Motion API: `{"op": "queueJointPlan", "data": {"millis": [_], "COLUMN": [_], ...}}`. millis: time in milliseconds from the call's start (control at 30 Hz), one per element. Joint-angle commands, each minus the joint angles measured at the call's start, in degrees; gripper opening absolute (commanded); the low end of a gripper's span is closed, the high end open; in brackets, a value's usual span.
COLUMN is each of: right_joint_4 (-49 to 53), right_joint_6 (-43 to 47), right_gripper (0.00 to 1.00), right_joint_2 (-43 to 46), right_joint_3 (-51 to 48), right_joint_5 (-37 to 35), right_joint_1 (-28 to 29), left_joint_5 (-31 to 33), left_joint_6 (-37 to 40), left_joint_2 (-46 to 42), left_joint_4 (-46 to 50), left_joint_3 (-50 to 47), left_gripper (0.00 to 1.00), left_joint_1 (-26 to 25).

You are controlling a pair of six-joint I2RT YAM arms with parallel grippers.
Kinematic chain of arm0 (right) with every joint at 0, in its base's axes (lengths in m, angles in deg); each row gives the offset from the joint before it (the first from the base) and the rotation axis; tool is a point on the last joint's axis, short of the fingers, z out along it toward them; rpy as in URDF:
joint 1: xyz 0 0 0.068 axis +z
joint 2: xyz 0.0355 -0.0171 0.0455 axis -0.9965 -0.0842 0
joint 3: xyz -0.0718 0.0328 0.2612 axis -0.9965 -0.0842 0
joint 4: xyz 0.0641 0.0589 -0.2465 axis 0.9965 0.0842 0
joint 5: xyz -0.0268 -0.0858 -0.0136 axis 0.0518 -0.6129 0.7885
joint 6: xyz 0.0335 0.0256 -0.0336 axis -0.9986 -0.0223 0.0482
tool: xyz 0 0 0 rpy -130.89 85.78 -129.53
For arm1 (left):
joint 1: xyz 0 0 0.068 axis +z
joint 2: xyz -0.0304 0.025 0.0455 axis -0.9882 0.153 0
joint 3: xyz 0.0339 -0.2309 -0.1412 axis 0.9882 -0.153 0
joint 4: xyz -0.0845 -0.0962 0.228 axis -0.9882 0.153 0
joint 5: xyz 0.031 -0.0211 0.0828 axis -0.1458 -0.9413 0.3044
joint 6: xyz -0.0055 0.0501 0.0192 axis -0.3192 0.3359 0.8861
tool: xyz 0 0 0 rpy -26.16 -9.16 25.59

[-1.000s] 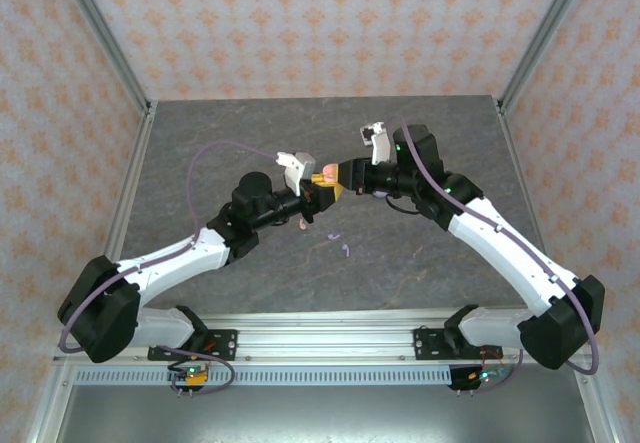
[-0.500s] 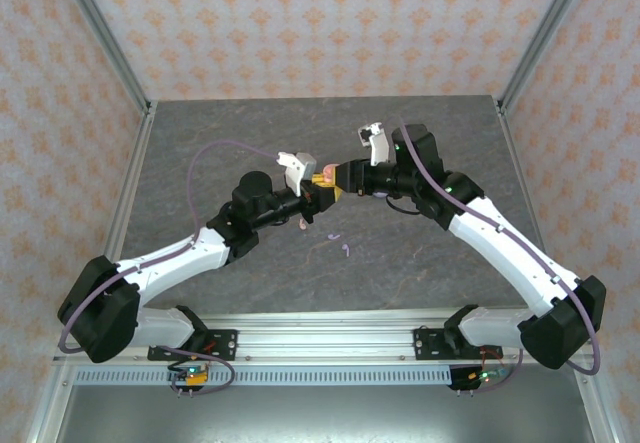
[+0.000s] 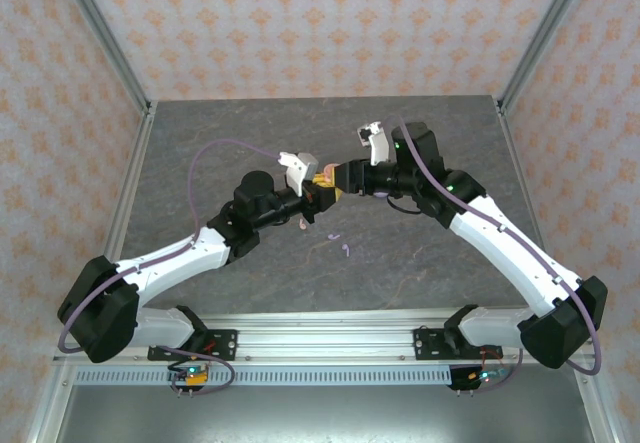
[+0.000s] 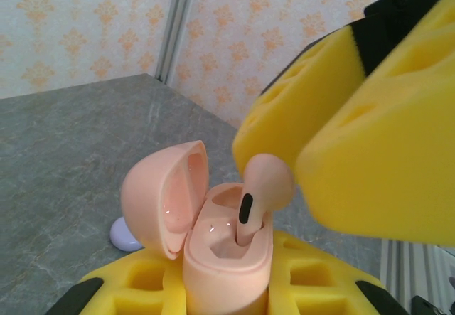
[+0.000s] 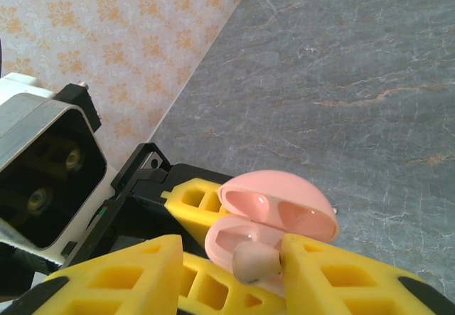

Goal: Insert the wireless bluetooth earbuds into the charging case

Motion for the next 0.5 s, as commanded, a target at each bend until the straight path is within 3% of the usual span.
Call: {"op": "queueJointPlan", "data": {"millis": [0, 467], "right_joint_4": [-0.2, -0.9], "right_joint_6": [0.9, 0.2], "right_gripper": [0.41, 0.42], "right_joint_2": [0.2, 0.2], "right_joint_3": [2.4, 2.1], "right_joint_5": [3.1, 2.0], "right_joint_1": [1.1, 1.2], "left_joint_5": [2.0, 1.2], "left_joint_6": [1.5, 1.8], "left_joint_2": [0.0, 0.1], "left_joint_4": [1.0, 1.6], "left_joint_3": [1.7, 2.0], "left_gripper": [0.03, 0.02], "left_joint_1": [-0.5, -0.5]}}
